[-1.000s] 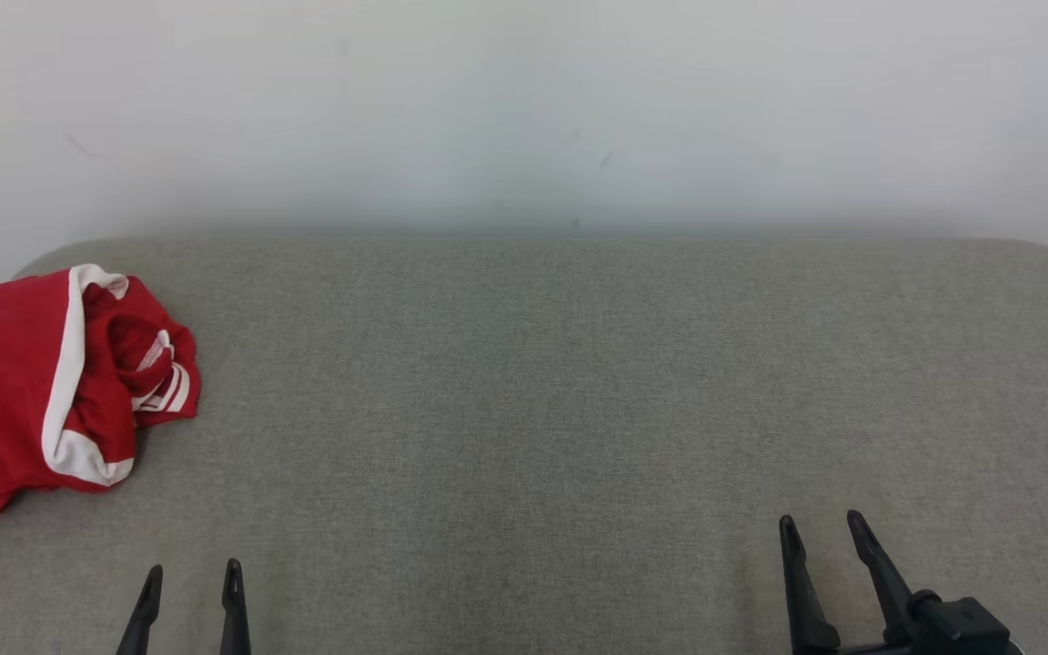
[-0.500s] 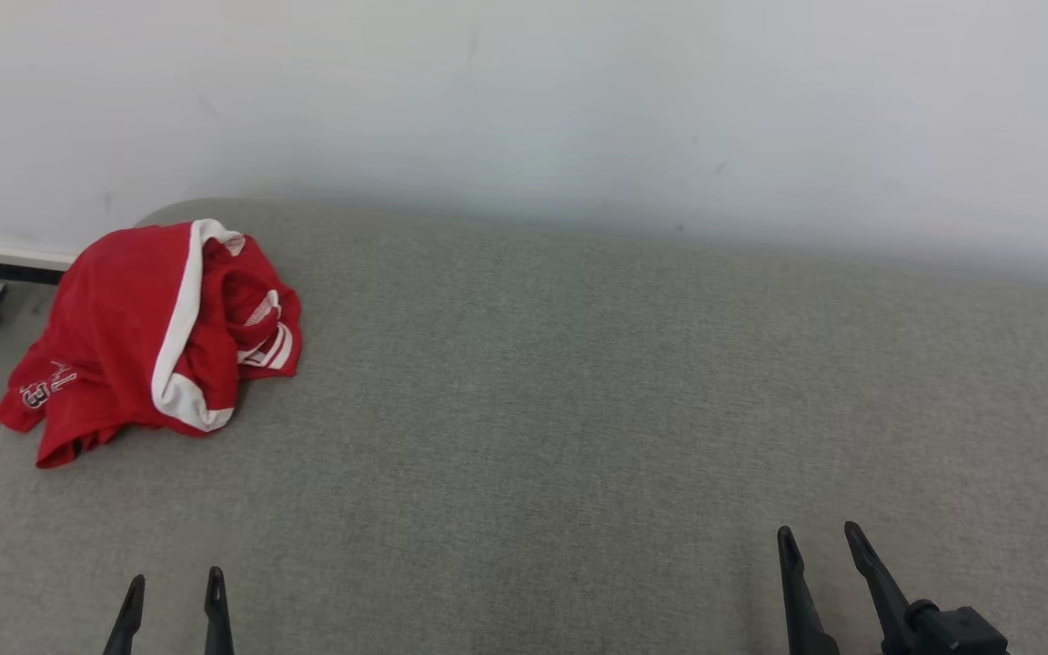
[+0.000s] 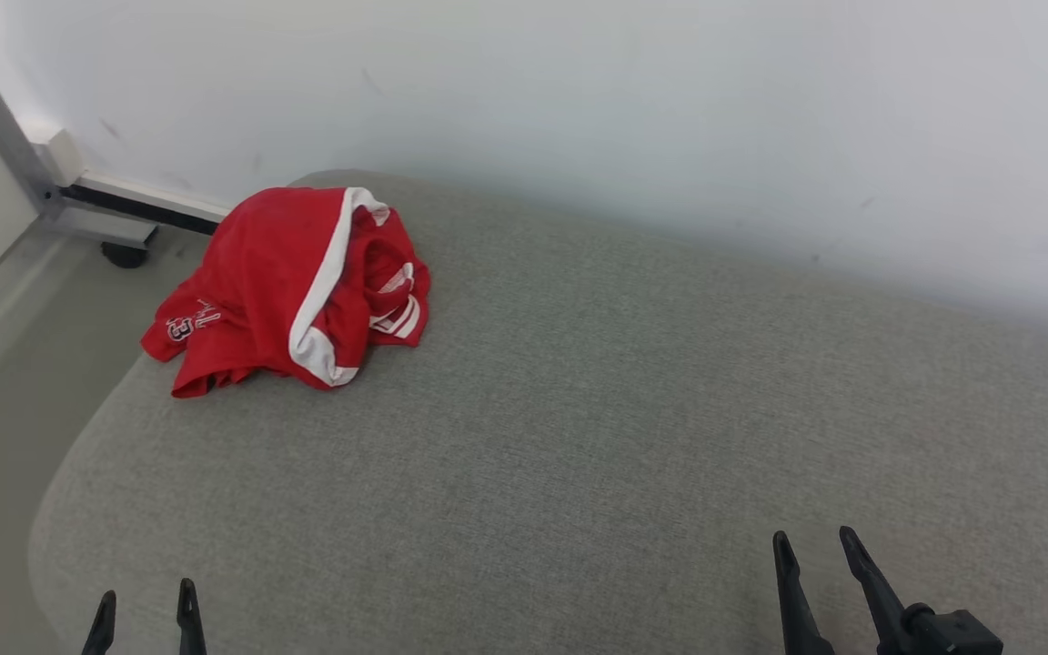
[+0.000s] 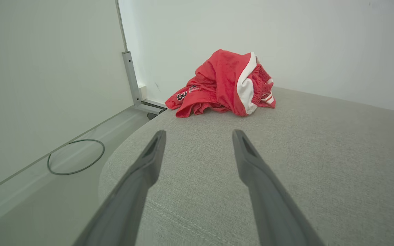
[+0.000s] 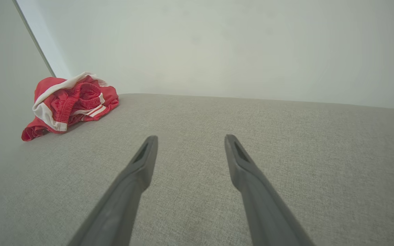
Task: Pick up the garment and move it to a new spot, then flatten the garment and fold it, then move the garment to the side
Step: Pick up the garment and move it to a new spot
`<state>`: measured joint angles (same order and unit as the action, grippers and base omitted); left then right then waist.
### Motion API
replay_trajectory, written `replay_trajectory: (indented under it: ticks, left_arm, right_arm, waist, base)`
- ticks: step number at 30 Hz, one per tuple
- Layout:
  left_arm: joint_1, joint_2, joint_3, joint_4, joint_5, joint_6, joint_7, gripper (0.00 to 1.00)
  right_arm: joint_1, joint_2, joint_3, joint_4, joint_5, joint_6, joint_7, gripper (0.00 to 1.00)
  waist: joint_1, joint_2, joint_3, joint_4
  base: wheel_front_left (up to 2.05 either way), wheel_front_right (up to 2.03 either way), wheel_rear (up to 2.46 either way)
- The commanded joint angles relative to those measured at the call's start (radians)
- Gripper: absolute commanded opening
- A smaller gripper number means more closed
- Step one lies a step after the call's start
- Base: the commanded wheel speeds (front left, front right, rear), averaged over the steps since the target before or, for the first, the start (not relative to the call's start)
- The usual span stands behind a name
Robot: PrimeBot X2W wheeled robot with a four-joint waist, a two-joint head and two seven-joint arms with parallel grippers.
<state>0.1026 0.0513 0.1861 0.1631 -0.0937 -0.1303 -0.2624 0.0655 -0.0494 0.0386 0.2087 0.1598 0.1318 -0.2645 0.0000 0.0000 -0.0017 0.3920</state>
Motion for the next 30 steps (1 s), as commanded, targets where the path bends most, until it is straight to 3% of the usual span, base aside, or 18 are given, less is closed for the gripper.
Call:
replay_trajectory:
  ticks: [1,7,22,30]
  left_arm:
    - [0.006,-0.001,0.002,0.003,0.001,0.004,-0.002,1.0]
    - [0.014,-0.002,0.018,0.002,-0.006,0.015,-0.002,1.0]
    - [0.011,-0.002,0.018,0.008,-0.043,0.032,-0.002,1.0]
    - [-0.072,-0.002,0.019,0.029,-0.044,0.017,-0.002,1.0]
  right_arm:
    - [0.007,-0.002,0.002,0.002,0.004,-0.002,-0.002,1.0]
    - [-0.002,-0.002,0.017,0.007,0.004,-0.002,-0.002,1.0]
    - [-0.026,-0.002,0.033,0.019,-0.012,-0.002,-0.002,1.0]
    - [-0.052,-0.002,0.059,0.009,-0.02,-0.002,-0.002,1.0]
  waist:
    - [0.0,0.0,-0.003,0.062]
    - [0.0,0.0,-0.003,0.101]
    - [0.0,0.0,0.011,0.106]
    - [0.0,0.0,0.041,0.031]
  base:
    - [0.0,0.0,0.0]
    - [0.0,0.0,0.0]
    - [0.0,0.0,0.0]
    - [0.0,0.0,0.0]
